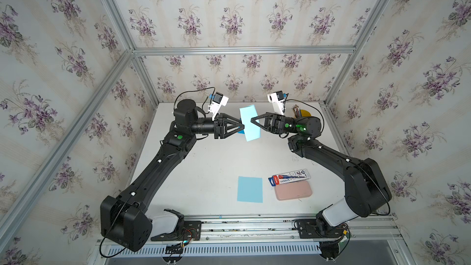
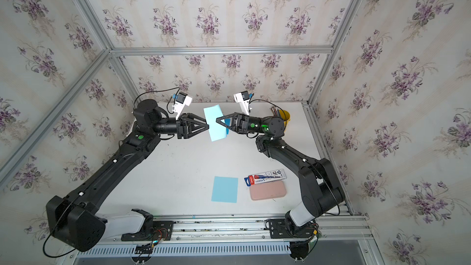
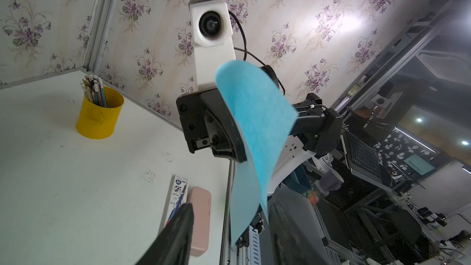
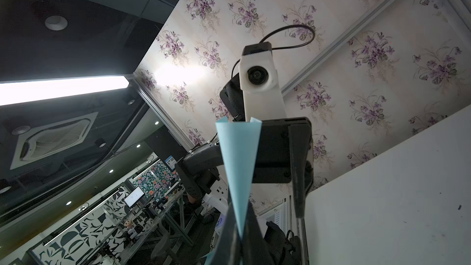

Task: Fold the square paper along the opposite sides
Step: Fold the paper.

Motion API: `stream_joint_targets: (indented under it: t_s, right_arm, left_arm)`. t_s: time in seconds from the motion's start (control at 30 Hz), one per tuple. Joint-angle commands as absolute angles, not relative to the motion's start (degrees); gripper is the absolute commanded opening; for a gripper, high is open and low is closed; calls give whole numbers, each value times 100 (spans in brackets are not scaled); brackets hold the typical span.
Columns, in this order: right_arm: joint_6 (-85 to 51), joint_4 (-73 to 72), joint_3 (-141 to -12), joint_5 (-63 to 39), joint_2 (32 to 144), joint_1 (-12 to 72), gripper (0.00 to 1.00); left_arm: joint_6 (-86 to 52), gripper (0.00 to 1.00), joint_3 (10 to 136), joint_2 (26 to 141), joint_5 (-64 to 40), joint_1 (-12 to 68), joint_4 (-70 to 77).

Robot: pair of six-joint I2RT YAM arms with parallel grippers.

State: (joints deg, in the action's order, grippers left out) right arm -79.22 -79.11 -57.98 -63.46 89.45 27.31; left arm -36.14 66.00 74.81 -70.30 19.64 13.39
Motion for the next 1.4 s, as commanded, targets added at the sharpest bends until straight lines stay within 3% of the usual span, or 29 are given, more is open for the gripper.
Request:
stream_joint_targets:
  t_s: [0.0, 0.17, 0.47, 0.73, 0.8, 0.9, 1.0, 1.1, 1.37]
  right_arm:
    - [-7795, -7948, -5852, -6271, 8906, 2725, 0]
    - [-7762, -7919, -5861, -6275, 8917, 2725, 0]
    - [-7743, -7910, -5799, -6267, 8910, 2708, 0]
    - [-7774, -7937, -5792, -6214, 8912, 2690, 0]
    - [-7776, -7924, -5793, -6223, 8905, 2681, 0]
    - [-7778, -7897, -5792, -6206, 8886, 2657, 0]
    - [-7760, -7868, -5763, -6170, 8838, 2629, 1]
    - [-7705, -7819, -5731, -6144, 8800, 2621, 1]
    - [-7666, -7796, -5695, -6047, 8772, 2628, 1]
  left_arm:
    - [-4191, 55, 6546, 7572, -6814, 2057, 2262]
    - [-4273, 54, 6540, 7682, -6591, 2109, 2318]
    - [-3899, 40, 6516, 7515, -6218, 2109, 2057]
    - [-4042, 19, 6434, 7576, -6280, 2170, 2391]
    - [-4052, 18, 6425, 7581, -6315, 2187, 2419]
    - [-4157, 26, 6358, 7563, -6352, 2188, 2594]
    - [-4310, 53, 6254, 7545, -6436, 2188, 2926]
    - [-4534, 65, 6240, 7559, -6453, 2183, 3159]
    - [-4850, 69, 6321, 7757, -6381, 2330, 3606]
